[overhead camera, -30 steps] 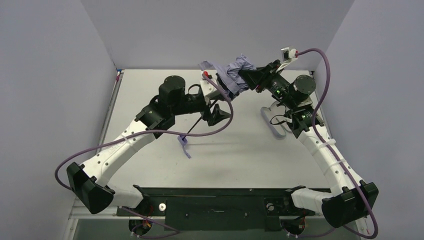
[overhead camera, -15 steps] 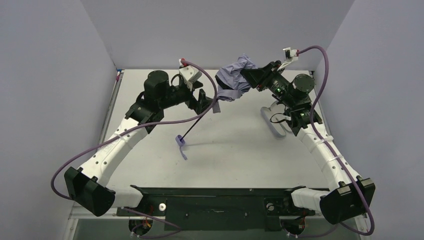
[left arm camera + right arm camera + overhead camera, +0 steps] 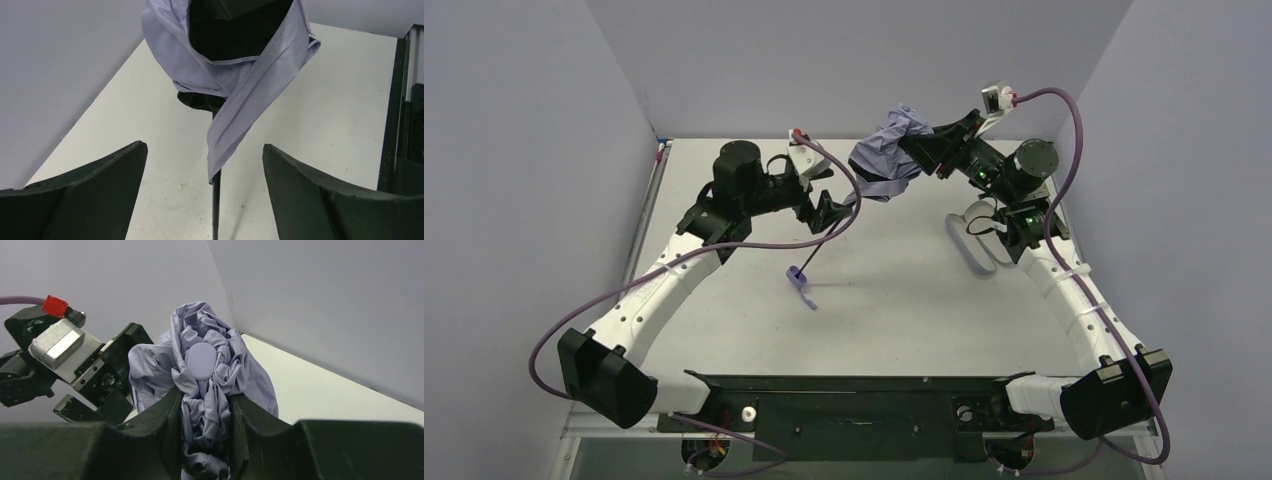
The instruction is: Open the umbrella
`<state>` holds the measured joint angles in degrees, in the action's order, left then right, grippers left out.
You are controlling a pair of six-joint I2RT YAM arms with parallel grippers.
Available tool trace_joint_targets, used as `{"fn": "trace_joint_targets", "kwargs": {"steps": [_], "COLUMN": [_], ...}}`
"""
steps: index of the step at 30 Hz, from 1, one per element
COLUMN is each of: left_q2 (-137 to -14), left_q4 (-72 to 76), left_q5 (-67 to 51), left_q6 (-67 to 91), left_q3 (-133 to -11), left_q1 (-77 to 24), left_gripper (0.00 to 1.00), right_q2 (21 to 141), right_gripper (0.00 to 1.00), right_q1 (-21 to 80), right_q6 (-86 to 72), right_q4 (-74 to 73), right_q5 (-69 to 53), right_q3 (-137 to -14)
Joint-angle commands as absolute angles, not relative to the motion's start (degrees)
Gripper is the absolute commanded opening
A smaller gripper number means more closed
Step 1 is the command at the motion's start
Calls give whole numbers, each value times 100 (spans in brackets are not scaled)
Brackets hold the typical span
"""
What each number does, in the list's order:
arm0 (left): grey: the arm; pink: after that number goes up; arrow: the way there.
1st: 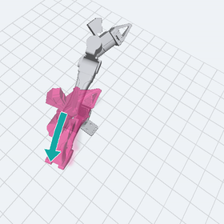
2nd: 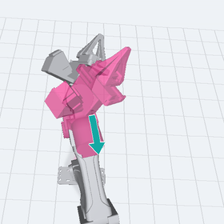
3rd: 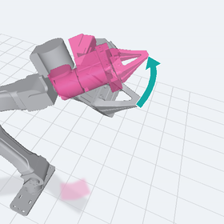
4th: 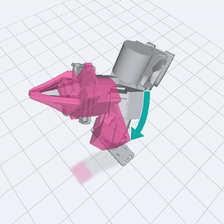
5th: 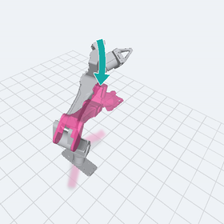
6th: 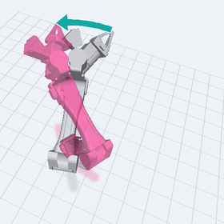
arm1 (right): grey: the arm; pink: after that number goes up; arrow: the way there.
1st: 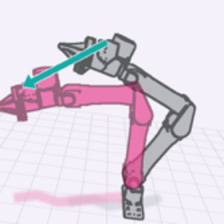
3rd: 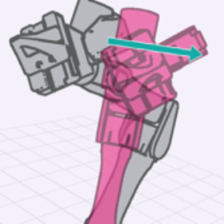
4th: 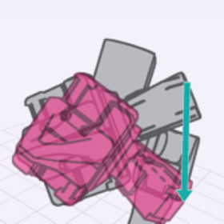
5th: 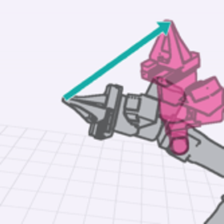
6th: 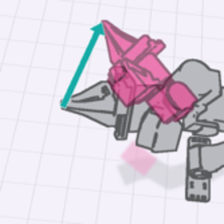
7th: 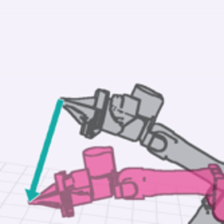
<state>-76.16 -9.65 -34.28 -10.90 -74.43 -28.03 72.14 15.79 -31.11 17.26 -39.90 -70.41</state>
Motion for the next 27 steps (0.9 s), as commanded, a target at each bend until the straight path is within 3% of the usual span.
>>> {"fn": "trace_joint_targets", "kwargs": {"steps": [1,4,8,9,14,23,25,26,27], "left_q2": [-7789,-7918,-7996,-7984,-7727,-7423,-7426,-7409,-7403], "left_q4": [-874,-784,-786,-780,-722,-1995,-2470,-2531,-2536], "left_q5": [-3902,-3818,-3835,-3833,-3814,-3417,-3198,-3100,-3088], "left_q6": [-1791,-1721,-1636,-1627,-1523,-2653,-2994,-2941,-2886], "left_q3": [-7437,-7442,-7548,-7549,-7562,-7684,-7664,-7633,-7639], "left_q1": [-2812,-2808,-2808,-2805,-2850,-4353,-4617,-4606,-4566], "left_gripper": [80,68,39,25,0,0,19,40,49], "right_q2": [7198,7167,7138,7133,7086,7319,7363,7387,7398], "right_gripper": [0,0,0,0,0,0,0,0,0], "right_q1": [1573,1579,1573,1575,1557,1483,1470,1464,1461], "right_q6": [-3348,-3422,-3426,-3383,-2935,-3136,-3203,-3246,-3262], "right_q4": [2550,2586,2529,2504,1955,1973,2019,2045,2064], "right_q5": [-4285,-4396,-4411,-4394,-3838,-3262,-3239,-3232,-3214], "right_q3": [-7392,-7373,-7315,-7302,-7303,-7460,-7521,-7549,-7558]}}
